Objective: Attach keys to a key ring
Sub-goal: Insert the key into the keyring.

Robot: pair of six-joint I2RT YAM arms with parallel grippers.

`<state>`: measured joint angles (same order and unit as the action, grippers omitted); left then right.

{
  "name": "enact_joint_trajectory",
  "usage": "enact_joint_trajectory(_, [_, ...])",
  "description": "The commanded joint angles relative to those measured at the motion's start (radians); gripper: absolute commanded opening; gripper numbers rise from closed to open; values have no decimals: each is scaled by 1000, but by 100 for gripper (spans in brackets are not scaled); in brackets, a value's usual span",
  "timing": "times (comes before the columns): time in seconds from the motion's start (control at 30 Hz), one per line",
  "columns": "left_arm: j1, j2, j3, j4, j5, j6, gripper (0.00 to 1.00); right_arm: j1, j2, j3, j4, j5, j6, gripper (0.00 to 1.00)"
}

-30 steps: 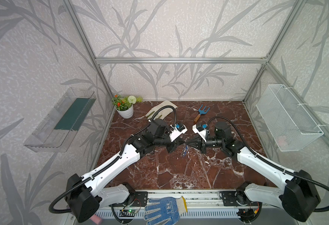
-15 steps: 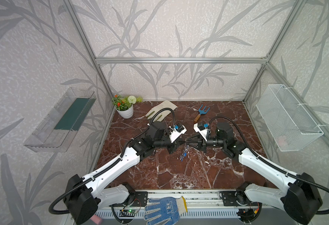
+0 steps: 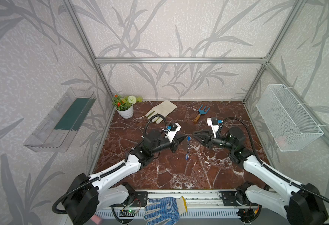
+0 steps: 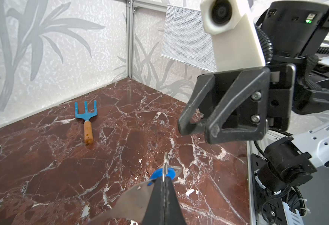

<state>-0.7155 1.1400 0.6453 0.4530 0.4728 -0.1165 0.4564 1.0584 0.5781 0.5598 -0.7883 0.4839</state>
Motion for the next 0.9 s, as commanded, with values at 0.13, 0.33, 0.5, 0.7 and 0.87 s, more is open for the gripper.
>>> enact_joint_trajectory(0.13, [-24, -30, -11, 149, 5, 7, 0, -1, 40, 25, 97, -55, 113, 21])
enact_joint_trajectory(0.33, [-31, -40, -4, 128, 8, 12, 0, -1, 48, 20, 94, -60, 116, 16])
enact_joint_trajectory(0.5, [-35, -39, -3, 124, 10, 12, 0, -1, 39, 20, 74, -58, 101, 16])
enact_joint_trajectory(0.7, [-37, -34, 1, 120, 15, 11, 0, -2, 41, 20, 81, -67, 102, 19])
enact_joint_trajectory(0.87, [-38, -32, 2, 118, 18, 11, 0, -1, 43, 17, 85, -64, 101, 20])
